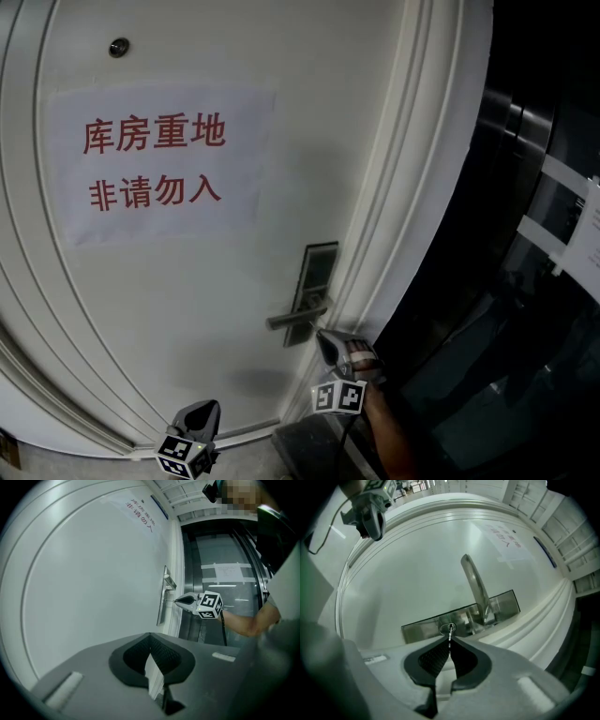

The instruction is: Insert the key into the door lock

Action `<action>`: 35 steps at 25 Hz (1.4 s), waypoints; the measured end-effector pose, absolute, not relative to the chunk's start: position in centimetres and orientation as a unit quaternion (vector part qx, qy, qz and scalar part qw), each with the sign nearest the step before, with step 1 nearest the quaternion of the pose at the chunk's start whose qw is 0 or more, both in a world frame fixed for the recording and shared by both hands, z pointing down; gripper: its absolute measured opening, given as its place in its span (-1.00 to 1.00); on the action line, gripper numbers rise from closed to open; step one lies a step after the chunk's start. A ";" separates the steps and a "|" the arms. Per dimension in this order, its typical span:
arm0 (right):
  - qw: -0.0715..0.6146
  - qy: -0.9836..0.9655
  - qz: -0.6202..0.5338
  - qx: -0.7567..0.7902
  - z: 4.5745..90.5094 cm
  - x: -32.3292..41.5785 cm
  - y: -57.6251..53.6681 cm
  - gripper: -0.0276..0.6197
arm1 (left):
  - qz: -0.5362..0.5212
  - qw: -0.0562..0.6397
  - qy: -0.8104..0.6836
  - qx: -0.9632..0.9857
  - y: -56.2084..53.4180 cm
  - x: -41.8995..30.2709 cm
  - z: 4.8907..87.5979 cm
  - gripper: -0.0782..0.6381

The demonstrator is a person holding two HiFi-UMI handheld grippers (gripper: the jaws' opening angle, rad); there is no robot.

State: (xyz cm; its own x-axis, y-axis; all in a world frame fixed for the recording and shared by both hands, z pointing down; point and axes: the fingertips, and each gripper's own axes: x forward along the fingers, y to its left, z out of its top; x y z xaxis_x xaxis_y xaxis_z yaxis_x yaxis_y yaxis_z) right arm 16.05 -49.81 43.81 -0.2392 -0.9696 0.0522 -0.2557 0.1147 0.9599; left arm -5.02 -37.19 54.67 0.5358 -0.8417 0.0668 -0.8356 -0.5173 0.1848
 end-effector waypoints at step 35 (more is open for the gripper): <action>0.459 -0.546 -0.516 0.474 44.1 14.9 -50.2 -0.88 | -0.020 0.098 -0.478 0.872 -36.8 -6.4 53.6 -0.77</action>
State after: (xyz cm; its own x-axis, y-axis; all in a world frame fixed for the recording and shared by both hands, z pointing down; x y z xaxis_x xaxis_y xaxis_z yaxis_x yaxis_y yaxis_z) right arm 14.91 -50.17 44.09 -0.1280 -0.9917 0.0115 -0.0433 0.0172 0.9989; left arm -6.38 -36.84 53.61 0.5416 -0.8386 0.0583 -0.8306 -0.5231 0.1910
